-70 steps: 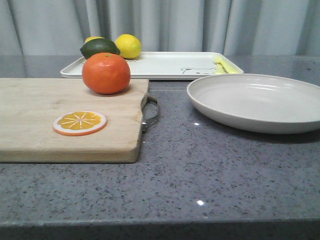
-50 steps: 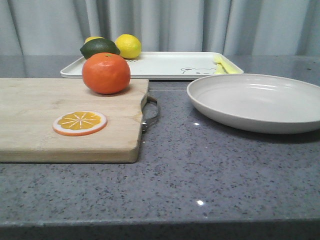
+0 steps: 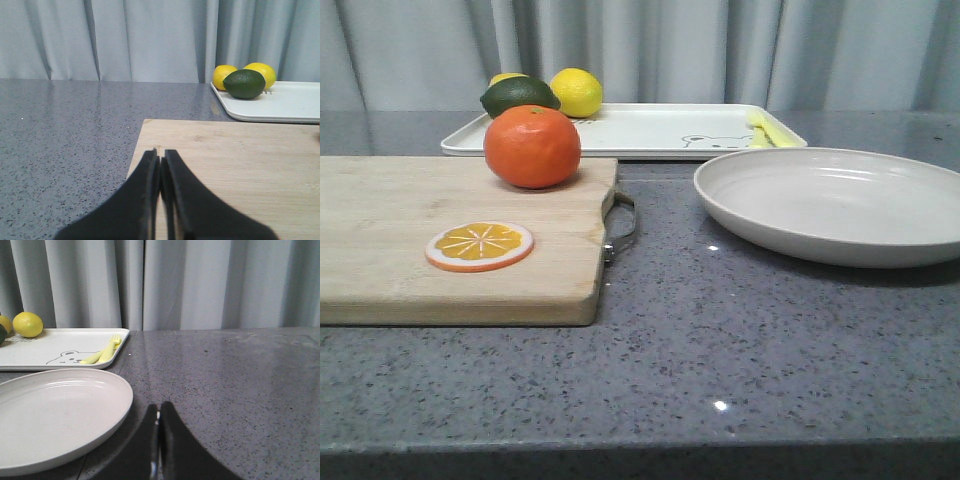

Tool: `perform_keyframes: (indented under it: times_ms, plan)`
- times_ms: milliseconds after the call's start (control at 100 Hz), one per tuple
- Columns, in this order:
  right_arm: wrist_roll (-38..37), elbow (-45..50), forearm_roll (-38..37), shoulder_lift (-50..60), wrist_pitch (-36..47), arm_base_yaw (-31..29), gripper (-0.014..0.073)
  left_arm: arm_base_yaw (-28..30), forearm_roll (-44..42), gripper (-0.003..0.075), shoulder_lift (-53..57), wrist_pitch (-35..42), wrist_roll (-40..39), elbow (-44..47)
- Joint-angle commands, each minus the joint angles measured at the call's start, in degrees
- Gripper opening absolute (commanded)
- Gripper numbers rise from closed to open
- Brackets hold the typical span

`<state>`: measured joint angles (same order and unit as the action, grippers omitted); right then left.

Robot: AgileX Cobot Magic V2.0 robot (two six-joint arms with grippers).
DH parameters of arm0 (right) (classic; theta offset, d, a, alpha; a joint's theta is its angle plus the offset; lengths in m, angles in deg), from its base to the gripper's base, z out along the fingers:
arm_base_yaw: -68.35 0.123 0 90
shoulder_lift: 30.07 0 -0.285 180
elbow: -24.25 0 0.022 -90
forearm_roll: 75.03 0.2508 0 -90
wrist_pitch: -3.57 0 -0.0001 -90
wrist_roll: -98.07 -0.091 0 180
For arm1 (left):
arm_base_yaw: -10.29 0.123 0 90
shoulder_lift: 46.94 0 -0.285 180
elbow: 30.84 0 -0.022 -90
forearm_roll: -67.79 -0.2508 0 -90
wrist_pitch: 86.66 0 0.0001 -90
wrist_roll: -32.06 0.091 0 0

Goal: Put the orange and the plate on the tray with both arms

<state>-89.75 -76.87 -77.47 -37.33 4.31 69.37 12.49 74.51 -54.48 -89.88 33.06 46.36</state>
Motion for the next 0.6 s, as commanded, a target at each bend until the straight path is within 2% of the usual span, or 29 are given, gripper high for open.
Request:
perform_keyframes:
  times_ms: [0,360,590]
  plan:
    - [0.2,0.0,-0.7,1.3,4.7,-0.2,-0.0067,-0.3,0.0,-0.0019,1.3,4.9,-0.1,1.3]
    - [0.2,-0.4,-0.7,1.3,6.3,-0.2,-0.0067,-0.3,1.2,-0.0019,1.3,6.0,-0.1,0.2]
    - [0.2,-4.9,-0.7,1.2,0.0,-0.2,-0.0067,-0.3,1.2,-0.0019,0.3,4.6,-0.1,-4.8]
